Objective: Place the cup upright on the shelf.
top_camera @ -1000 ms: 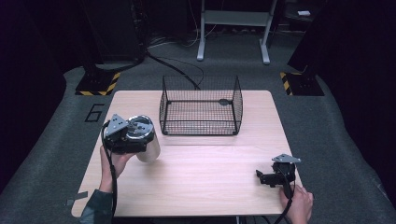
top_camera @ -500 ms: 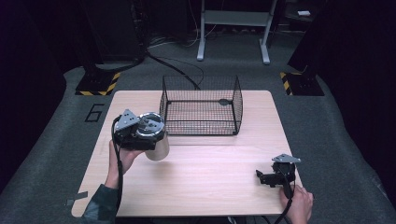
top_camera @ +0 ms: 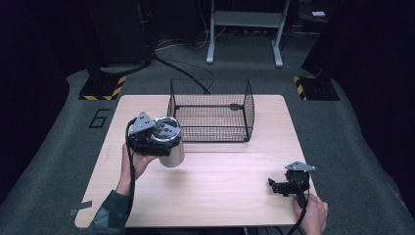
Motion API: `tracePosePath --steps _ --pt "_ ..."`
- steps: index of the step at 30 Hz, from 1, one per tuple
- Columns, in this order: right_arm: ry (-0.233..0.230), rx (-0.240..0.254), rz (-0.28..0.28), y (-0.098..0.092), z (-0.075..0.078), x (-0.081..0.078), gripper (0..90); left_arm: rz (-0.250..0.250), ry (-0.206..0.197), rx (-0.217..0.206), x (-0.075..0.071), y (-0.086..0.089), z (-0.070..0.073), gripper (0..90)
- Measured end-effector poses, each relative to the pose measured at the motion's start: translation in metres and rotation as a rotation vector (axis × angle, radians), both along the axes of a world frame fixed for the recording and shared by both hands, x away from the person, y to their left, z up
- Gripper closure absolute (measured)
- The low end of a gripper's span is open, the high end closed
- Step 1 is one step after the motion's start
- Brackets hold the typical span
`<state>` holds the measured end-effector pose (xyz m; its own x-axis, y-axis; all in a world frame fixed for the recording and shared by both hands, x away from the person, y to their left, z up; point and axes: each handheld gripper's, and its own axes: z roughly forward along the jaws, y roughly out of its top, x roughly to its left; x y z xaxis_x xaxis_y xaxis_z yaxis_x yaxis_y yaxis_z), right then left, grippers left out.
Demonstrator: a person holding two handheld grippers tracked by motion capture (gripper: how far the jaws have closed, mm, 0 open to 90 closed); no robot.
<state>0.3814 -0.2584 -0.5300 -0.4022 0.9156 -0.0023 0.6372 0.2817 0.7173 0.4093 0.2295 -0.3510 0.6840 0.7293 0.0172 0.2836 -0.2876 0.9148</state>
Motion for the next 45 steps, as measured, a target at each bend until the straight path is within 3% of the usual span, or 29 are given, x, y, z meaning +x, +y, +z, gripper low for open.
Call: tracePosePath --steps 32,45 --pt "0.0 0.0 0.0 0.0 0.0 0.0 0.0 -0.066 0.0 -0.012 0.025 -0.029 0.024 3.9" --pt "0.0 0.0 0.0 0.0 0.0 0.0 0.0 -0.058 -0.02 -0.001 0.041 -0.04 0.041 3.9"
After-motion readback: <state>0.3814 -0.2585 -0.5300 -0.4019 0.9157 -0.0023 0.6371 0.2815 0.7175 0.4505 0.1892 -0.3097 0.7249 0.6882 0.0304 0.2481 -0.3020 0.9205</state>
